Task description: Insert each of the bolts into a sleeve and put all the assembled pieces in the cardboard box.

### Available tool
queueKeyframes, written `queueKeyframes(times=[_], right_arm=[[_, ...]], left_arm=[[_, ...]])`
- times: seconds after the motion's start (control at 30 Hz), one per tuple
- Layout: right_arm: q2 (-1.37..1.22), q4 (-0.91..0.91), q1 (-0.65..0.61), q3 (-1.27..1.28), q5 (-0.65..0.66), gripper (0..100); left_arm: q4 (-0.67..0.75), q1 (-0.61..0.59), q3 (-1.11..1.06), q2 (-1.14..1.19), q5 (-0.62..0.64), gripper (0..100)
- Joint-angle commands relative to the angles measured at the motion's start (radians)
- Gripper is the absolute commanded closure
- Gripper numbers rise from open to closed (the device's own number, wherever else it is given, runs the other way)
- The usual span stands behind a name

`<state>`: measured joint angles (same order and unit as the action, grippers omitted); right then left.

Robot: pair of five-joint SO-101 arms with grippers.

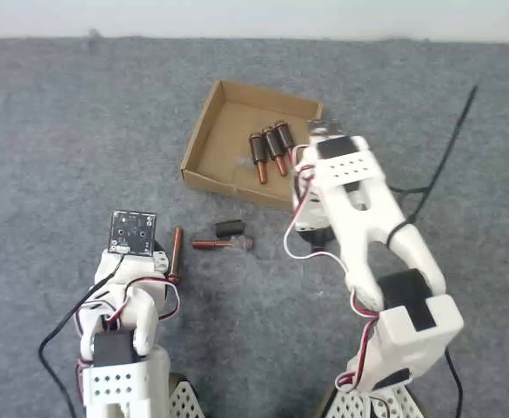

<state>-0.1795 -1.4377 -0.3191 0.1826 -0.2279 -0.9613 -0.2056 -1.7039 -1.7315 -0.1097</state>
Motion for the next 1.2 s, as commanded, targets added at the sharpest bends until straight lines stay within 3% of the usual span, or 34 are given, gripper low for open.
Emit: queueKeyframes(times=[0.0,0.23,0.53,0.6,0.73,0.87,1.03,1.17], right_arm=[[0.068,0.036,0.024,0.049,0.018,99.1],[0.142,0.070,0.082,0.141,0.018,99.1],[0.371,0.260,0.173,0.417,0.026,99.0],[0.383,0.300,0.193,0.456,0.081,98.9],[0.383,0.341,0.222,0.483,0.167,98.8],[0.383,0.343,0.231,0.480,0.169,98.0],[0.383,0.335,0.228,0.482,0.166,89.1],[0.384,0.334,0.229,0.483,0.166,90.9]], left_arm=[[0.017,-0.009,0.013,0.011,-0.012,99],[0.017,-0.009,0.013,0.011,-0.012,99],[0.017,-0.009,0.013,0.011,-0.012,99],[0.017,-0.009,0.013,0.011,-0.012,99],[0.017,-0.009,0.013,0.011,-0.012,99],[0.017,-0.008,0.013,0.011,-0.012,99],[0.017,-0.008,0.013,0.011,-0.012,99],[0.017,-0.008,0.013,0.011,-0.012,99]])
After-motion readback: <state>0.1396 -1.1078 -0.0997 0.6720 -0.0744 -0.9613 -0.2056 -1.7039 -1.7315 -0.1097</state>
